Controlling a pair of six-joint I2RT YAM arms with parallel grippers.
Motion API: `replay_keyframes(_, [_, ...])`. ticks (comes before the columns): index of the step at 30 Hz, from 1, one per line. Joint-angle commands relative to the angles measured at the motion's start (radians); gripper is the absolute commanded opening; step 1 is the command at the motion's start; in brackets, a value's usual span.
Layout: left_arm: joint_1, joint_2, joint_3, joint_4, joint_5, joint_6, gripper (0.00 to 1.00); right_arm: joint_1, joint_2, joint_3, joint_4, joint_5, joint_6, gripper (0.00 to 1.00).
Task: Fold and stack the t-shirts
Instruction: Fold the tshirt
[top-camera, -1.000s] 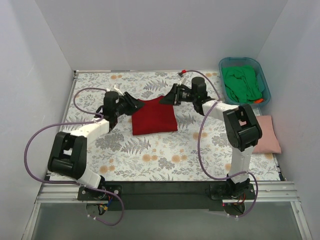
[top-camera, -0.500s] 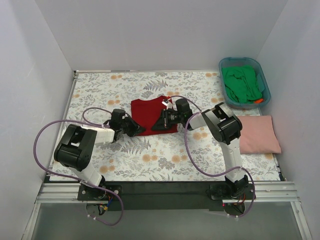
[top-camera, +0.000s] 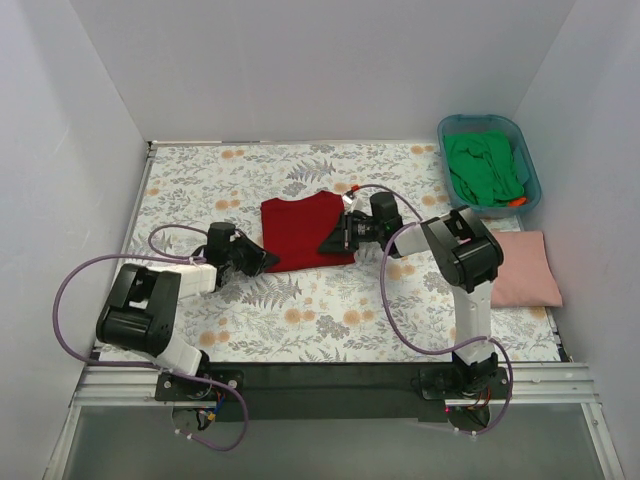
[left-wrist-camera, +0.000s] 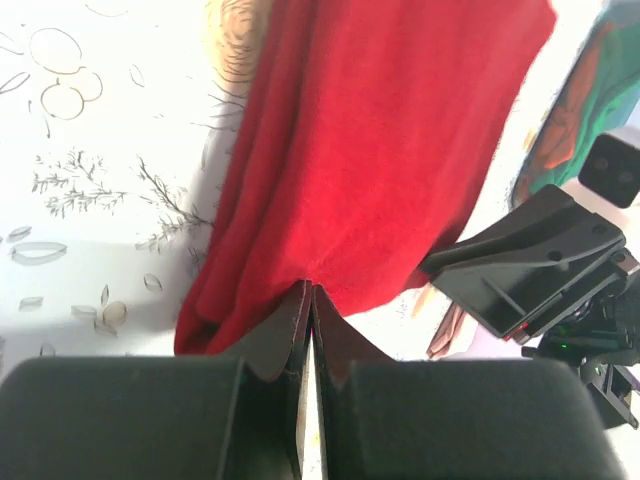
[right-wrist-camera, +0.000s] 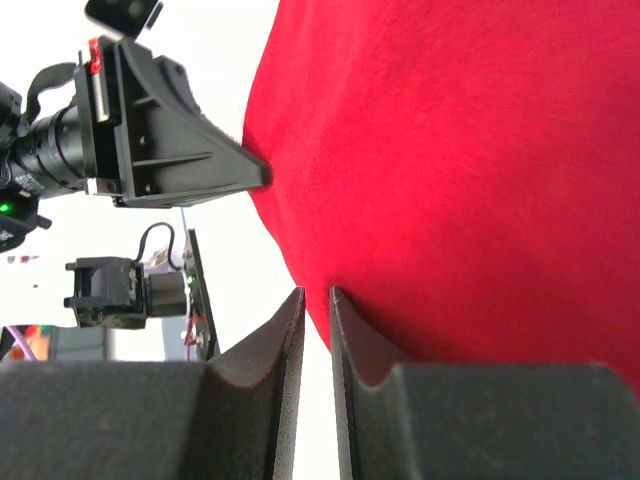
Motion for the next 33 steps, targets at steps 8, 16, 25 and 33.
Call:
replay_keyframes(8, [0.008,-0.037,-0.033,-0.107,-0.087,0.041,0.0,-0.093,-0.068,-0.127,-0.012,0.049,-0.103,0.22])
replay_keyframes(16, [0.014,-0.063,-0.065,-0.113,-0.116,-0.008,0.0,-0.14,-0.068,-0.144,-0.02,0.047,-0.118,0.22])
replay_keyframes(25, [0.022,-0.18,0.108,-0.236,-0.216,0.114,0.06,-0.141,-0.178,-0.04,-0.05,0.047,-0.102,0.22])
replay_keyframes(33, [0.053,0.085,0.352,-0.164,-0.199,0.192,0.09,-0.146,-0.041,0.184,-0.063,0.064,-0.051,0.24])
